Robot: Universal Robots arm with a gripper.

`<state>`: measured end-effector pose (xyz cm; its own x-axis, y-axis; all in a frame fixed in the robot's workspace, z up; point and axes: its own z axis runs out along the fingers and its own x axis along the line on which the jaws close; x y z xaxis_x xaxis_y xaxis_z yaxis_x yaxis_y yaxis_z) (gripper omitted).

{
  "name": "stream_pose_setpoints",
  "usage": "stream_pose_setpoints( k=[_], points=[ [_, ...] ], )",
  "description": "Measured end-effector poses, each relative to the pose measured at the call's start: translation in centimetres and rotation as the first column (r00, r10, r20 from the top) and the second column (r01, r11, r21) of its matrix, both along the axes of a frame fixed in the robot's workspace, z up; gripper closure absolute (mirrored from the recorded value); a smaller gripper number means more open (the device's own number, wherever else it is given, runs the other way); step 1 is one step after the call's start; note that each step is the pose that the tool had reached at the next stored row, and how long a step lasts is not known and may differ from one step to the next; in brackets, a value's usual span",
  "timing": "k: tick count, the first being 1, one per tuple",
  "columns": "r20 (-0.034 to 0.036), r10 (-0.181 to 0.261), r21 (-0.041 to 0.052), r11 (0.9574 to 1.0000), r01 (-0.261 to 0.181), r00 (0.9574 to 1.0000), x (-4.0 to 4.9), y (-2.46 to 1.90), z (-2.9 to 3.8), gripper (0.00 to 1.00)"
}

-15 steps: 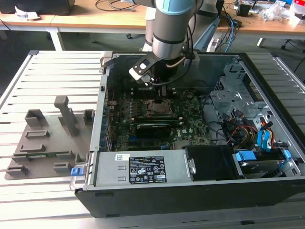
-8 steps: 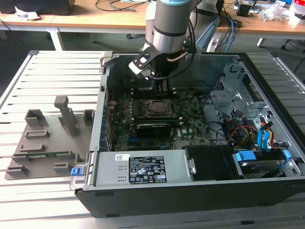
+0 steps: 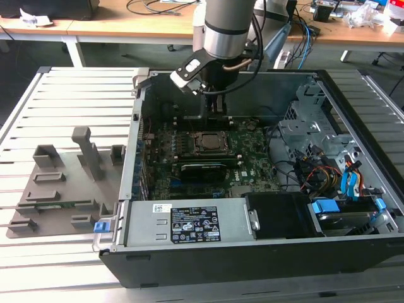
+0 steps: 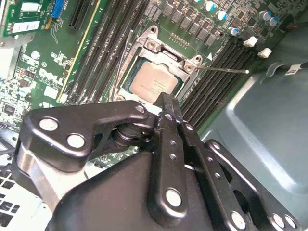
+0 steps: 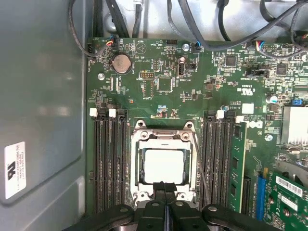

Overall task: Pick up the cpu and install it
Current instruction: 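Close the cpu cover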

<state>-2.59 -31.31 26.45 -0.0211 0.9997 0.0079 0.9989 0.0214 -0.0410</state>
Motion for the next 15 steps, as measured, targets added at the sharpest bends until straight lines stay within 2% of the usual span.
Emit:
stream_pose_setpoints(
  k=[5,15],
  points=[
    [0.0000,0.000,0.0000,1.0000,0.000,1.0000,0.00,0.00,1.44,0.89],
    [0.0000,0.000,0.0000,1.0000,0.000,1.0000,0.00,0.00,1.62,0.89]
  ],
)
